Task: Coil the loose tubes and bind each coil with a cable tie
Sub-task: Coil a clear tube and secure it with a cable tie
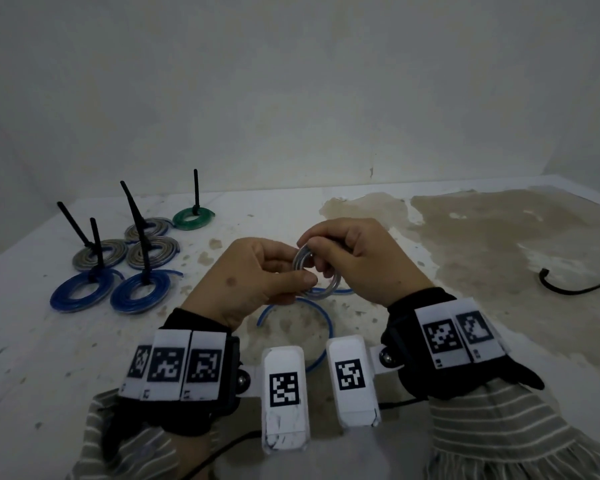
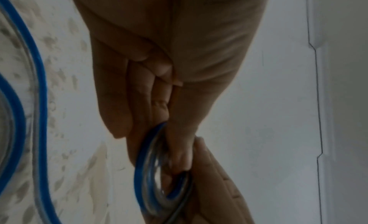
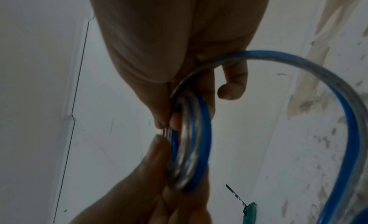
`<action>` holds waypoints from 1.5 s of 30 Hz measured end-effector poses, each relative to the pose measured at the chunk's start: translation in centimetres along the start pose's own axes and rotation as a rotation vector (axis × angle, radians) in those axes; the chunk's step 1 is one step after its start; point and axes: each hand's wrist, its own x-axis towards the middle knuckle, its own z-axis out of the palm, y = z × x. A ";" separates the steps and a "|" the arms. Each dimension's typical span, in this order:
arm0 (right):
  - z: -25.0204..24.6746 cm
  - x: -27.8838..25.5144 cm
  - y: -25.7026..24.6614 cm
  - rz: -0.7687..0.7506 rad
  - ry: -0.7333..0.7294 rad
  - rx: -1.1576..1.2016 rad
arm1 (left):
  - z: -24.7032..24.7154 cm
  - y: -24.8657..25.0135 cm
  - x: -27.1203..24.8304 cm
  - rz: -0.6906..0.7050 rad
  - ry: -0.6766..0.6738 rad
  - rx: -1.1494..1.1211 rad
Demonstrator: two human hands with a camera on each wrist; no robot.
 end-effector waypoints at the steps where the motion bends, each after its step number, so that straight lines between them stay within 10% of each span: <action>1: -0.2 0.0 0.0 0.006 0.002 0.003 | 0.0 0.1 0.1 -0.005 -0.003 0.017; 17: 0.0 0.2 0.1 0.042 0.140 0.225 | 1.0 -0.4 0.4 -0.003 0.136 -0.411; 35: 0.1 0.3 0.7 -0.032 0.141 0.129 | 0.6 0.0 0.2 0.115 0.167 0.031; 45: 0.5 0.5 0.5 0.021 0.194 0.249 | 1.3 -0.2 0.7 0.074 0.242 -0.288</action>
